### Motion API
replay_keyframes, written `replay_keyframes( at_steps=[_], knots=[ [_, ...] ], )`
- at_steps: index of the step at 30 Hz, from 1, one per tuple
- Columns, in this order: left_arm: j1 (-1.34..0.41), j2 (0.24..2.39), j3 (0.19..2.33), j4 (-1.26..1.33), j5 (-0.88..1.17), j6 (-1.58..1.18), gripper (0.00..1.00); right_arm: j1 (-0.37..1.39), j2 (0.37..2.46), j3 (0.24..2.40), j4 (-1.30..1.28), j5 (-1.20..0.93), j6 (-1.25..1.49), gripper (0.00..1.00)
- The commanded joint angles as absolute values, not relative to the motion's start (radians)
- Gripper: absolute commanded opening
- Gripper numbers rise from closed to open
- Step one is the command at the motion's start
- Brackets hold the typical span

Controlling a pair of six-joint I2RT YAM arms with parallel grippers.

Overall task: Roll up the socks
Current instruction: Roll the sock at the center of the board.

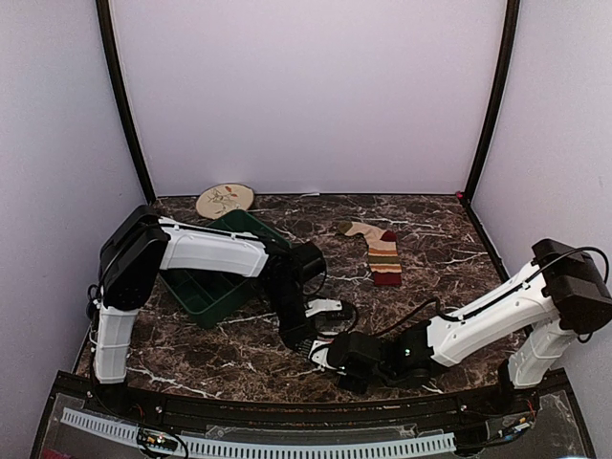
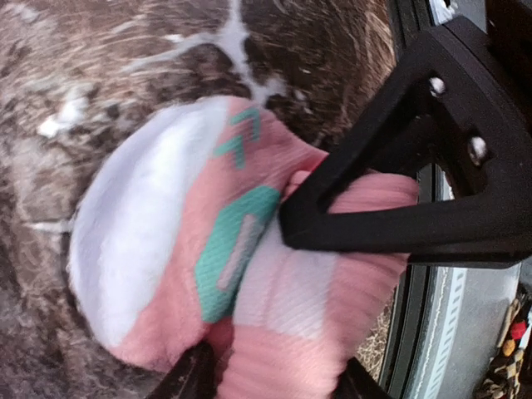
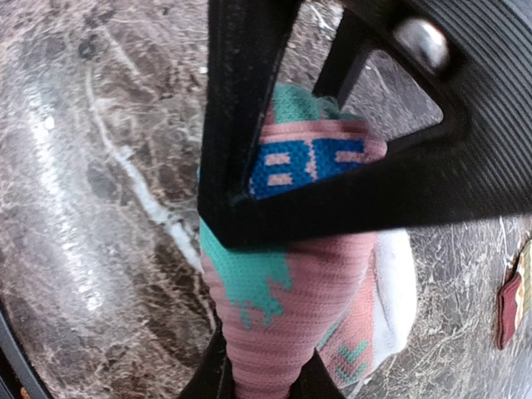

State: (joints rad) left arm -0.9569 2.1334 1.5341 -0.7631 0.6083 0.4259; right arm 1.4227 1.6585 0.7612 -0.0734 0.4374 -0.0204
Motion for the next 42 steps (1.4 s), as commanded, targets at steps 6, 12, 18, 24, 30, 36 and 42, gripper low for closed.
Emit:
replay_keyframes(
  at_steps=[6, 12, 18, 24, 30, 36, 42],
  knots=[
    [-0.879, 2.096, 1.459, -0.690, 0.534, 0.270, 0.53, 1.387, 1.687, 0.775, -0.091, 0.364, 0.066, 0.01],
    [-0.860, 1.979, 1.349, -0.571, 0.469, 0.212, 0.55, 1.367, 1.693, 0.790, -0.103, 0.336, 0.115, 0.01],
    [-0.847, 1.867, 1.211, -0.429, 0.312, 0.167, 0.55, 1.346, 1.688, 0.814, -0.128, 0.301, 0.160, 0.01],
    [-0.844, 1.764, 1.086, -0.282, 0.212, 0.110, 0.54, 1.313, 1.678, 0.844, -0.163, 0.228, 0.212, 0.01],
    [-0.849, 1.653, 0.959, -0.149, 0.157, 0.103, 0.51, 1.255, 1.663, 0.847, -0.179, 0.072, 0.282, 0.01],
    [-0.943, 1.575, 0.849, -0.019, 0.089, 0.221, 0.50, 1.163, 1.665, 0.838, -0.166, -0.151, 0.342, 0.01],
    [-1.023, 1.501, 0.736, 0.131, 0.008, 0.322, 0.50, 1.072, 1.696, 0.842, -0.167, -0.342, 0.389, 0.01]
  ],
)
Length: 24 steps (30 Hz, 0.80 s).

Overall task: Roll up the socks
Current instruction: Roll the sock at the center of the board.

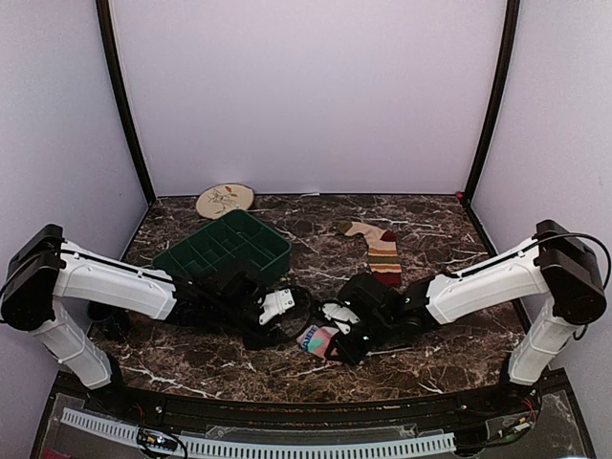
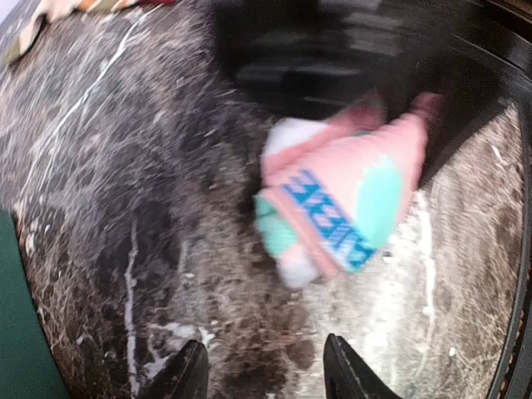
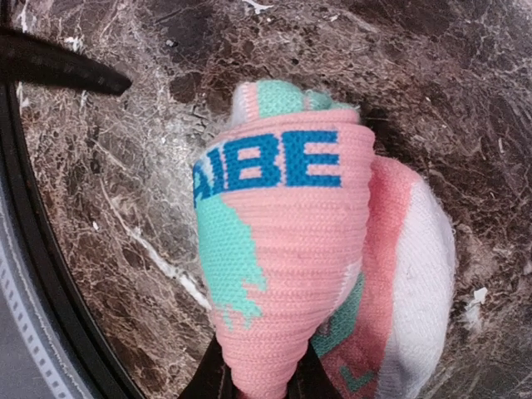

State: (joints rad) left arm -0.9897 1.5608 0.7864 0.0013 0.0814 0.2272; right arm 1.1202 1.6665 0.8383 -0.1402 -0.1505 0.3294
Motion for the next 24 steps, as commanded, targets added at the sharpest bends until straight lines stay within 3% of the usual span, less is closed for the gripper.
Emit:
replay_keyframes(
  at_steps=[1, 13, 24],
  knots=[
    [-1.040, 1.497, 0.728, 0.145, -0.010, 0.345, 0.50, 1.063, 1.704, 0.843, -0.168, -0.373, 0.396, 0.01],
    [-1.195, 1.582, 0.695, 0.355, -0.197, 0.612, 0.52, 0.952, 1.732, 0.822, -0.123, -0.634, 0.499, 0.01],
    [-1.246, 1.646, 0.701, 0.414, -0.205, 0.725, 0.55, 0.874, 1.727, 0.783, -0.088, -0.757, 0.546, 0.01]
  ],
)
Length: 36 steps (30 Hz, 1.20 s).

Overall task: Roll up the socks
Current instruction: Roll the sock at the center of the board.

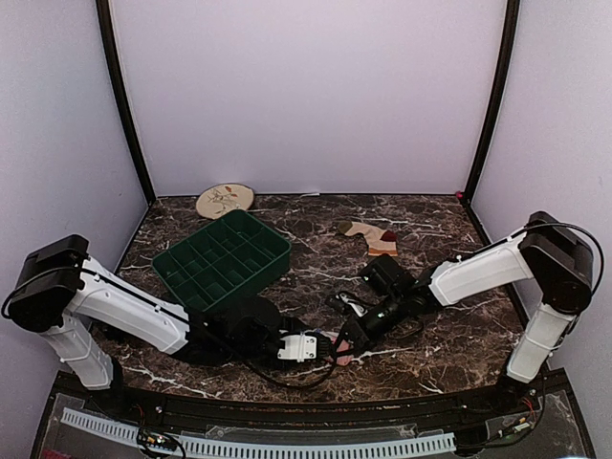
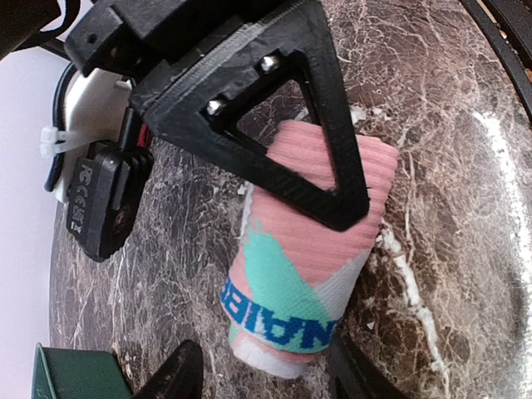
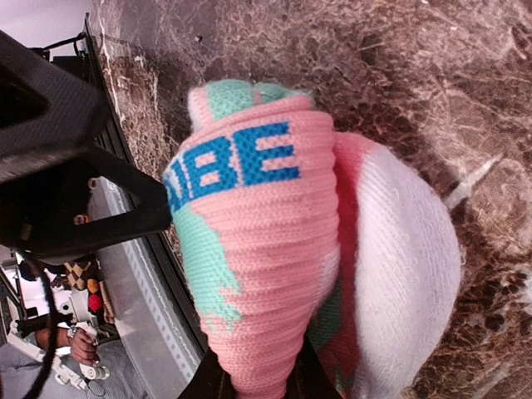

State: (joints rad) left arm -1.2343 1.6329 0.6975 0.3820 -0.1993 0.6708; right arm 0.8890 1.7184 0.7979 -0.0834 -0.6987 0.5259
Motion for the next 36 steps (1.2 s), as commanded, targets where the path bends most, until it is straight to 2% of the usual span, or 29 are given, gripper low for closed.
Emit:
replay_keyframes(
  at_steps=[1, 26, 36],
  knots=[
    [-1.248, 1.650, 0.704, 0.412, -0.200, 0.731, 0.55, 0.873, 1.729, 0.784, -0.088, -0.763, 0.546, 0.01],
    [-1.256, 1.868, 0.889, 0.393, -0.248, 0.697, 0.61, 0.870, 1.768, 0.754, -0.025, -0.848, 0.545, 0.00],
    [-1.256, 1.871, 0.926, 0.248, -0.106, 0.662, 0.65, 0.868, 1.776, 0.738, 0.007, -0.853, 0.549, 0.00]
  ],
)
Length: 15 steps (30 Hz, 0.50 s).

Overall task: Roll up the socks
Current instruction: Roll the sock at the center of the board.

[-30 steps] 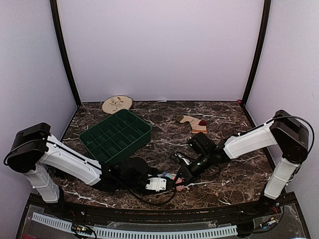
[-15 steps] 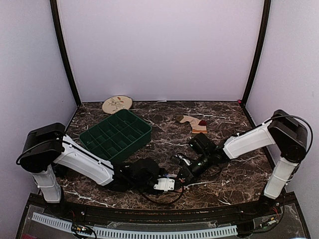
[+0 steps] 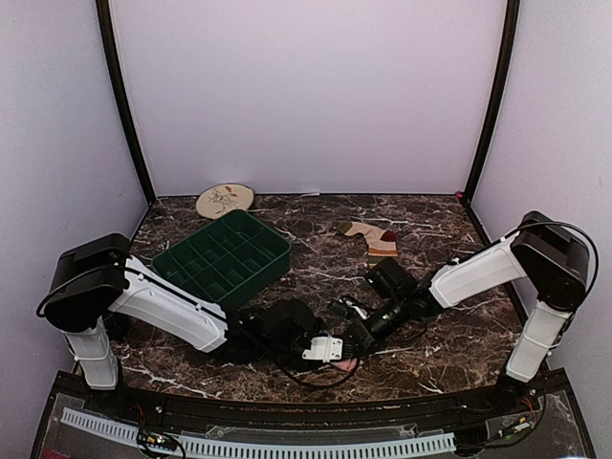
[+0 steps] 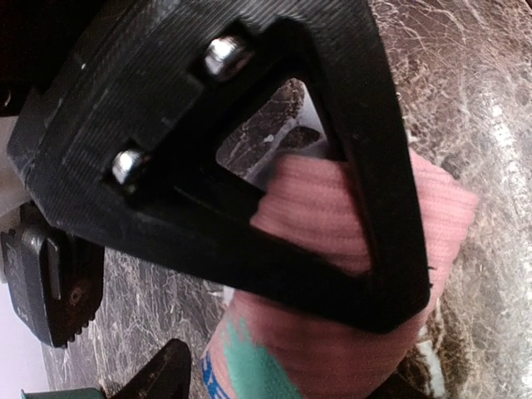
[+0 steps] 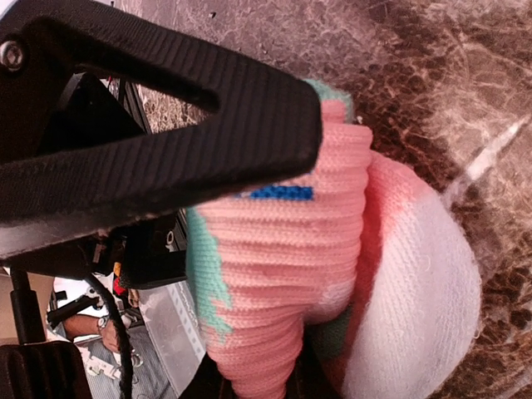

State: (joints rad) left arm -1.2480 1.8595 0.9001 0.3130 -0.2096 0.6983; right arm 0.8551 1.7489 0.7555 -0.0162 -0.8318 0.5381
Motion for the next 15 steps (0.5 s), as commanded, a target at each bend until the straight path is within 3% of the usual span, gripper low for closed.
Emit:
replay_keyframes(
  at_steps=[1, 7, 12, 15],
  knots=[
    [-1.258, 1.867, 0.924, 0.232, -0.097, 0.662, 0.65, 0.867, 1.776, 0.738, 0.008, -0.852, 0.549, 0.00],
    [-1.265, 1.795, 0.873, 0.184, -0.112, 0.644, 0.70, 0.858, 1.770, 0.725, -0.002, -0.847, 0.539, 0.00],
    [-1.281, 1.712, 0.751, 0.318, -0.163, 0.660, 0.89, 0.852, 1.772, 0.730, -0.006, -0.852, 0.536, 0.00],
    [-1.295, 1.757, 0.754, 0.368, -0.224, 0.695, 0.89, 0.851, 1.781, 0.742, -0.014, -0.856, 0.532, 0.00]
  ],
)
